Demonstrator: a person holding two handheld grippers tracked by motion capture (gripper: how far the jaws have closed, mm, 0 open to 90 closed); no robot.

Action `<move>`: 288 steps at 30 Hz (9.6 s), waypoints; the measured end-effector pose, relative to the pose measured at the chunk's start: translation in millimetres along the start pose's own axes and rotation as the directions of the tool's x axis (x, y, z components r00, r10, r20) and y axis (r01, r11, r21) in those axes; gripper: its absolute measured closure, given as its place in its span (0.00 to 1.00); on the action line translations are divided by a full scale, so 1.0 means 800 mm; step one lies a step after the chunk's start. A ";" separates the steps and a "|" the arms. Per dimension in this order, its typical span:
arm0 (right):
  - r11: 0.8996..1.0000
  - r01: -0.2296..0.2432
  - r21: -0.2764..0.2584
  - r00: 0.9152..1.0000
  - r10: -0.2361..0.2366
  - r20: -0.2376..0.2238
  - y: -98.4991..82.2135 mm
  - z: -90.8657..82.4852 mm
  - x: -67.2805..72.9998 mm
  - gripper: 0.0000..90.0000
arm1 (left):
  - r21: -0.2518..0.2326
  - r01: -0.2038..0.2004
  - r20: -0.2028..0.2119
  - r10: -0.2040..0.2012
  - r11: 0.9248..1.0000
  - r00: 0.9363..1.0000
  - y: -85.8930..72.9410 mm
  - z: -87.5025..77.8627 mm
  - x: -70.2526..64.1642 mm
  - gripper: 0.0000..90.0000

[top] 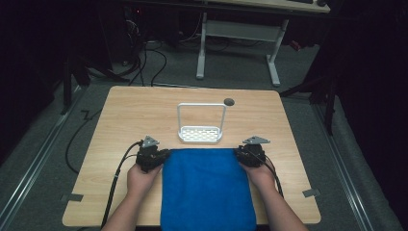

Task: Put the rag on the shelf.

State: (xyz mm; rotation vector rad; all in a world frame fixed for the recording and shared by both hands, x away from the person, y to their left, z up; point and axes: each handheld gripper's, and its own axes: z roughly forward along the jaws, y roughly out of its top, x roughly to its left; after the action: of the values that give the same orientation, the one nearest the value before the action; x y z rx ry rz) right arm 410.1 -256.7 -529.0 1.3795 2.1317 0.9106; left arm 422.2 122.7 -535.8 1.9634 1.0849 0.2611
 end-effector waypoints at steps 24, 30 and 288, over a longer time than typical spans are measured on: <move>0.972 -0.025 -0.232 0.999 0.019 -0.026 -0.010 -0.055 0.021 0.97 | -0.130 -0.029 0.011 0.031 0.991 0.999 -0.001 -0.023 -0.002 0.97; 0.960 -0.027 -0.279 0.999 0.015 -0.044 -0.009 -0.070 0.020 0.97 | -0.200 -0.041 0.008 0.044 0.979 0.999 0.004 -0.045 -0.017 0.97; 0.958 -0.052 -0.283 0.993 0.080 0.089 0.086 -0.031 -0.053 0.68 | -0.167 -0.034 -0.183 0.002 0.985 0.983 0.074 -0.033 0.070 0.62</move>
State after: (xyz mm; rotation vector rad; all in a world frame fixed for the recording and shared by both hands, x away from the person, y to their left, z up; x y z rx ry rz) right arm 453.9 -283.2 -461.1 1.3273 1.8106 1.0980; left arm 476.5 165.9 -486.2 1.8244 1.1225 0.5351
